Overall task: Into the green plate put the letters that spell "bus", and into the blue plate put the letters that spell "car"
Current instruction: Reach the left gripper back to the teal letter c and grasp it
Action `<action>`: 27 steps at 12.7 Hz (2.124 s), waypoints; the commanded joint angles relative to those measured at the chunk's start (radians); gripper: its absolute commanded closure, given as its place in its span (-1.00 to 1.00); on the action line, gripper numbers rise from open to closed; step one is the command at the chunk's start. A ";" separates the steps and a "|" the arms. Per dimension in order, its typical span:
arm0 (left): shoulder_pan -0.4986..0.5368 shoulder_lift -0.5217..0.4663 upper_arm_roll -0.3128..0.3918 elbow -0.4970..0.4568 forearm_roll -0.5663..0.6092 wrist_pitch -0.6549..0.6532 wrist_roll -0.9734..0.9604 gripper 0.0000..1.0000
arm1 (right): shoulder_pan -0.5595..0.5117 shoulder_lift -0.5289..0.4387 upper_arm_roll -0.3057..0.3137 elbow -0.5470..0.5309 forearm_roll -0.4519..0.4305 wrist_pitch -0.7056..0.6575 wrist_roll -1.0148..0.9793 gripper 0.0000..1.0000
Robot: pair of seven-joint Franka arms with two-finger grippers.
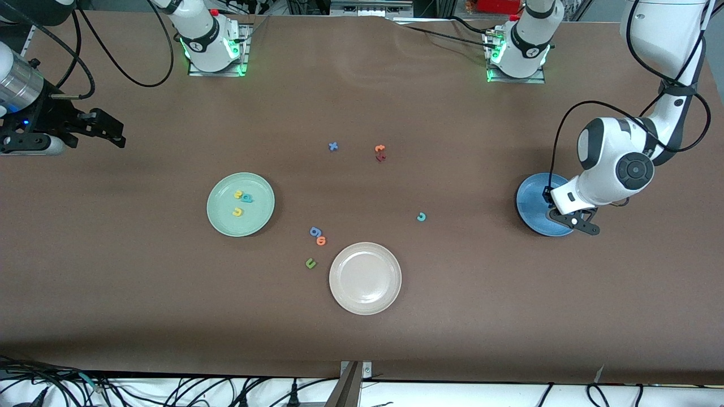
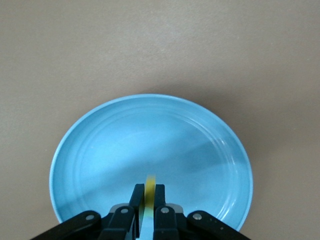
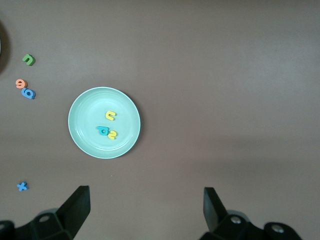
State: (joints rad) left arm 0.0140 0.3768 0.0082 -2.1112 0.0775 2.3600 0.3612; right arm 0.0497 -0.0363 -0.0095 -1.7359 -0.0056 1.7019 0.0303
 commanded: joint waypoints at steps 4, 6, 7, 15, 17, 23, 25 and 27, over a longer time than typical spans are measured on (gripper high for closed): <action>-0.054 -0.009 -0.031 0.002 0.002 0.001 -0.172 -0.57 | -0.016 -0.011 -0.015 0.024 -0.017 -0.065 -0.042 -1.00; -0.115 -0.007 -0.075 0.003 -0.013 0.001 -0.374 -0.57 | -0.016 -0.007 -0.041 0.024 -0.007 -0.096 -0.056 -1.00; -0.155 -0.003 -0.099 0.020 -0.013 0.001 -0.489 -0.57 | -0.014 -0.008 -0.044 0.024 -0.005 -0.102 -0.053 -1.00; -0.403 0.192 -0.111 0.273 -0.012 0.013 -0.884 -0.49 | -0.011 -0.007 -0.044 0.030 -0.007 -0.102 -0.056 -1.00; -0.431 0.220 -0.111 0.298 -0.002 0.027 -0.868 -0.49 | -0.010 -0.007 -0.041 0.032 -0.008 -0.102 -0.056 -1.00; -0.465 0.260 -0.111 0.297 0.004 0.153 -0.595 -0.43 | -0.005 -0.001 -0.041 0.044 -0.008 -0.100 -0.058 -1.00; -0.463 0.269 -0.109 0.295 0.004 0.157 -0.512 -0.44 | -0.005 0.001 -0.040 0.045 -0.007 -0.102 -0.056 -1.00; -0.463 0.286 -0.108 0.295 0.005 0.160 -0.498 -0.43 | -0.005 0.001 -0.040 0.045 -0.007 -0.100 -0.058 -1.00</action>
State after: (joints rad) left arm -0.4389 0.6322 -0.1114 -1.8389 0.0750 2.5132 -0.1784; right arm 0.0438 -0.0373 -0.0511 -1.7119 -0.0089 1.6216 -0.0123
